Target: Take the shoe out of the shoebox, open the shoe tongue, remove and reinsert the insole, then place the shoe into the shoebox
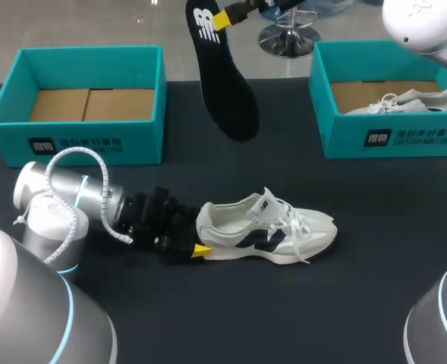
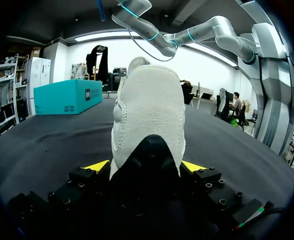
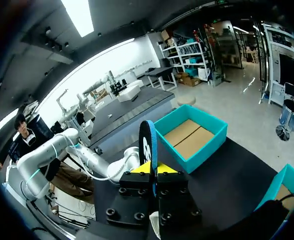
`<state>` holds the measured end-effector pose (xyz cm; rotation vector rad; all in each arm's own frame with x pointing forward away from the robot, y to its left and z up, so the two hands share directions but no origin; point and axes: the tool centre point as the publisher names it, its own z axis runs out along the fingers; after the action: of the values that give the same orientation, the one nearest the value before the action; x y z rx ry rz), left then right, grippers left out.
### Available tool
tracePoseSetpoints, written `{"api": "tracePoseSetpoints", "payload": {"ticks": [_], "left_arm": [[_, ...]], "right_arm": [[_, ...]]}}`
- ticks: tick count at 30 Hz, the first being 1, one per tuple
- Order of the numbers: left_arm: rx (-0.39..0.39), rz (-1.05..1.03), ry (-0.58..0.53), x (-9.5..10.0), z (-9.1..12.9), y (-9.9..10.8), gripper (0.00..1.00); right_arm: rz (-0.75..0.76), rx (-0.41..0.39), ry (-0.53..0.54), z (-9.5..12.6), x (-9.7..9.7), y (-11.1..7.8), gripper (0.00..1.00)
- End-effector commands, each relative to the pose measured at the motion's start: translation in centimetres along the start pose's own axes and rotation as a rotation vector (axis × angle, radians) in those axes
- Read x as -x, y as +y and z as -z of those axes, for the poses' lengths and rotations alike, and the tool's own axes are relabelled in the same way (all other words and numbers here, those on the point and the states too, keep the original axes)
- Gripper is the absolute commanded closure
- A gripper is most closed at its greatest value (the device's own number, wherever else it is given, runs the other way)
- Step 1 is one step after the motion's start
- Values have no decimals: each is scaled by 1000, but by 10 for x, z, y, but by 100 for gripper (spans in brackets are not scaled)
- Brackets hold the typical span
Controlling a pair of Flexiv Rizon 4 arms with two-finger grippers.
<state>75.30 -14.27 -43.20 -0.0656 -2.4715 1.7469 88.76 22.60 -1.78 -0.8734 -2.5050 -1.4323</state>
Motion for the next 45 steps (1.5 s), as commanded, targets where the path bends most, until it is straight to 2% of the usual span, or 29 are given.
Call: {"api": "tracePoseSetpoints", "payload": {"ticks": [1, 6, 11, 16, 21, 26, 30, 34, 45], "left_arm": [[1, 0, -1, 0, -2, 3, 100], [1, 0, -1, 0, -2, 3, 100], [1, 0, -1, 0, -2, 3, 100], [1, 0, -1, 0, -2, 3, 100], [1, 0, -1, 0, -2, 3, 100], [1, 0, -1, 0, -2, 3, 100], [1, 0, -1, 0, -2, 3, 100], [1, 0, -1, 0, -2, 3, 100], [1, 0, -1, 0, -2, 3, 100]], "right_arm": [[-118, 35, -3, 16, -12, -5, 100], [-138, 50, -17, 41, -27, 10, 100], [-149, 100, -22, 68, -34, 23, 100], [-156, 115, -31, 91, -34, 35, 100], [-161, 144, 8, 102, -34, 50, 100], [-161, 180, 58, 109, -32, 62, 100], [-154, 167, 80, 104, -35, 70, 100], [-112, 132, 56, 98, -38, 77, 100], [-112, 132, 56, 98, -38, 77, 100]]}}
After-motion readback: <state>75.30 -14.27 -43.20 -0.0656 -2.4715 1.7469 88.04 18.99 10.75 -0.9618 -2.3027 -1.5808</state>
